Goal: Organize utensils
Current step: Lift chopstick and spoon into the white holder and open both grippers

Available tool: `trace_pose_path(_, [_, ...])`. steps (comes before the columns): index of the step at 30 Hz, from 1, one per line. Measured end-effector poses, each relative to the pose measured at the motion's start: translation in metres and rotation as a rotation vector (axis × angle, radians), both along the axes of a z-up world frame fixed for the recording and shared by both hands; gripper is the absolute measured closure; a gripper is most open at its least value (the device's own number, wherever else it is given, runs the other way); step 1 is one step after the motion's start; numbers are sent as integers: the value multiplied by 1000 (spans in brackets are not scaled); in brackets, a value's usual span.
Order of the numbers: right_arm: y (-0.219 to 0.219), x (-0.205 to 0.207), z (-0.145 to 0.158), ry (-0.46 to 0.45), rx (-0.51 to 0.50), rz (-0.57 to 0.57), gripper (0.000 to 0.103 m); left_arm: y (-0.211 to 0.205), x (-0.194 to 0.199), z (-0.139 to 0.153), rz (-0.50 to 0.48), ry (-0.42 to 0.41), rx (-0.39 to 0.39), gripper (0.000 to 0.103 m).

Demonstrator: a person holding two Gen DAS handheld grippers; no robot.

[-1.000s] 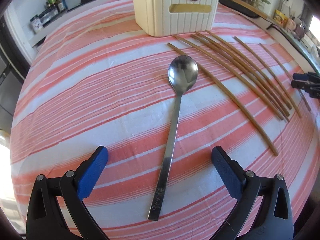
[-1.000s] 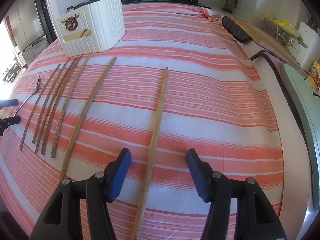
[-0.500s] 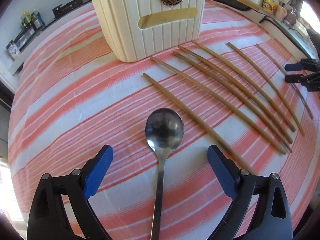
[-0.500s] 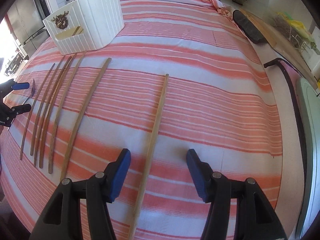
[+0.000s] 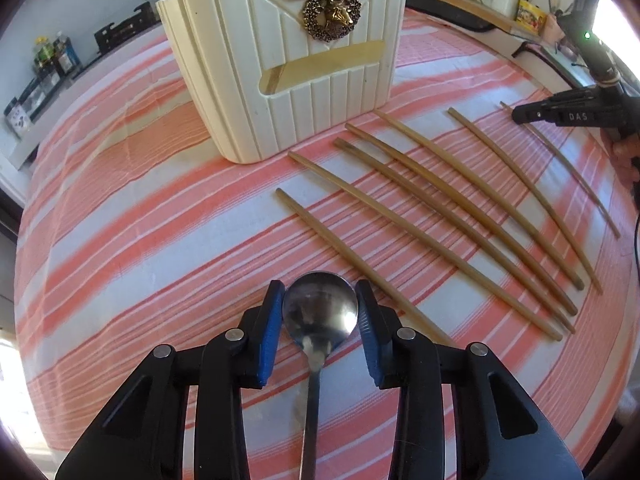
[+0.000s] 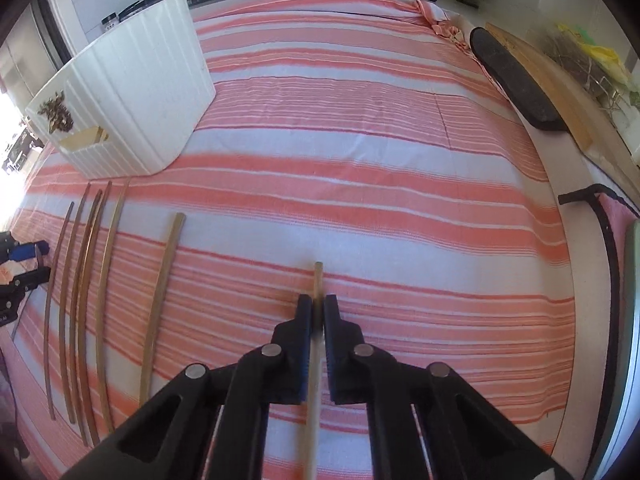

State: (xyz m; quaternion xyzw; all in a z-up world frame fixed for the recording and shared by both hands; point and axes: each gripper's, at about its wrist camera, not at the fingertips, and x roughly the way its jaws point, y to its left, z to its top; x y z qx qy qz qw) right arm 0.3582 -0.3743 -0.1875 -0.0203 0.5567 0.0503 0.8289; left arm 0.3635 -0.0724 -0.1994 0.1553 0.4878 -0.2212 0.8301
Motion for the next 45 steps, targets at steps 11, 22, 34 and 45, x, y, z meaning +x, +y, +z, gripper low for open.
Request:
trace_pose_path(11, [6, -86, 107, -309, 186, 24, 97, 36, -45, 78, 73, -180, -176, 67])
trace_pose_path(22, [31, -143, 184, -518, 204, 94, 97, 81, -87, 136, 148, -284, -324, 67])
trace_pose_path(34, [62, -106, 226, -630, 207, 135, 97, 92, -75, 178, 166, -311, -373, 67])
trace_pose_path(45, [87, -58, 285, -777, 209, 154, 97, 80, -25, 282, 180, -439, -521, 67])
